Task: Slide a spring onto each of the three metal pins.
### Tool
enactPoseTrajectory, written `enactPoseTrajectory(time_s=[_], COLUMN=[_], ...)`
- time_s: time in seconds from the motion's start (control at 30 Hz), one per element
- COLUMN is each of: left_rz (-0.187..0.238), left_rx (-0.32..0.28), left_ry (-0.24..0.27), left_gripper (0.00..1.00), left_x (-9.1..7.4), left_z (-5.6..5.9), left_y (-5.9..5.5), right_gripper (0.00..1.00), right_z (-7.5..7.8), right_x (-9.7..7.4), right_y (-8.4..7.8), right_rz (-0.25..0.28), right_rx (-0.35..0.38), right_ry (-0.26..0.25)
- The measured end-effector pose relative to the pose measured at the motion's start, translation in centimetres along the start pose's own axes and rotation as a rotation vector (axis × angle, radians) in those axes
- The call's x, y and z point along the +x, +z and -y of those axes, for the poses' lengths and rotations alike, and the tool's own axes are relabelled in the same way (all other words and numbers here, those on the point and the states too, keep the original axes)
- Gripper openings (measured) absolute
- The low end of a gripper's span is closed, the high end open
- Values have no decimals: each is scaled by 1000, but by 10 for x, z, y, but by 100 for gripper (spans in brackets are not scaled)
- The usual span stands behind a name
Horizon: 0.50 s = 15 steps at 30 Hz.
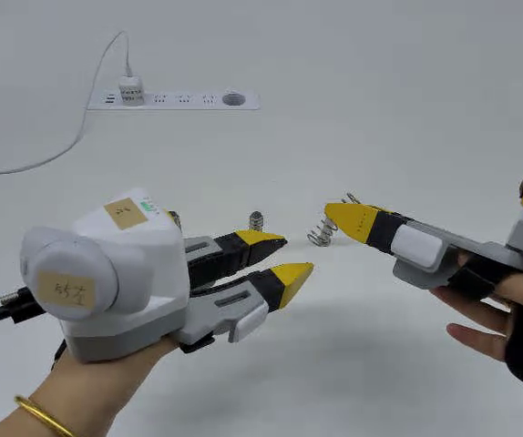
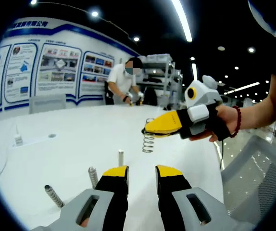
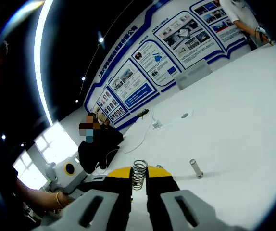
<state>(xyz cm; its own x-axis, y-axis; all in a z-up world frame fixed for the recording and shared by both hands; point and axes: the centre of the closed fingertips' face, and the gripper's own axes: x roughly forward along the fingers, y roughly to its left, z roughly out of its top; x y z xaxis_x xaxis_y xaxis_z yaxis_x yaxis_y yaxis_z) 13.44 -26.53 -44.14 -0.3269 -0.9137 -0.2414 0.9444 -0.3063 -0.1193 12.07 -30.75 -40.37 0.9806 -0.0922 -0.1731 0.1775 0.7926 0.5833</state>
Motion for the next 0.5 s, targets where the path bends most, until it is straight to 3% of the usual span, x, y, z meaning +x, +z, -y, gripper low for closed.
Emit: enactPoseTrajectory(time_s=[0.3, 0.5], left_rz=[-62, -86], left_rx=[37, 54], left_ry=[46, 72], left_gripper=[38, 46], left_x=[-17, -27], left_z=[-10, -13], left_y=[-14, -22], right_gripper=[11, 12], right_z=[24, 34], right_x=[4, 11], right_y=[12, 17], right_rz=[-26, -29], right_rx=[-233, -319], right_ry=[-106, -137])
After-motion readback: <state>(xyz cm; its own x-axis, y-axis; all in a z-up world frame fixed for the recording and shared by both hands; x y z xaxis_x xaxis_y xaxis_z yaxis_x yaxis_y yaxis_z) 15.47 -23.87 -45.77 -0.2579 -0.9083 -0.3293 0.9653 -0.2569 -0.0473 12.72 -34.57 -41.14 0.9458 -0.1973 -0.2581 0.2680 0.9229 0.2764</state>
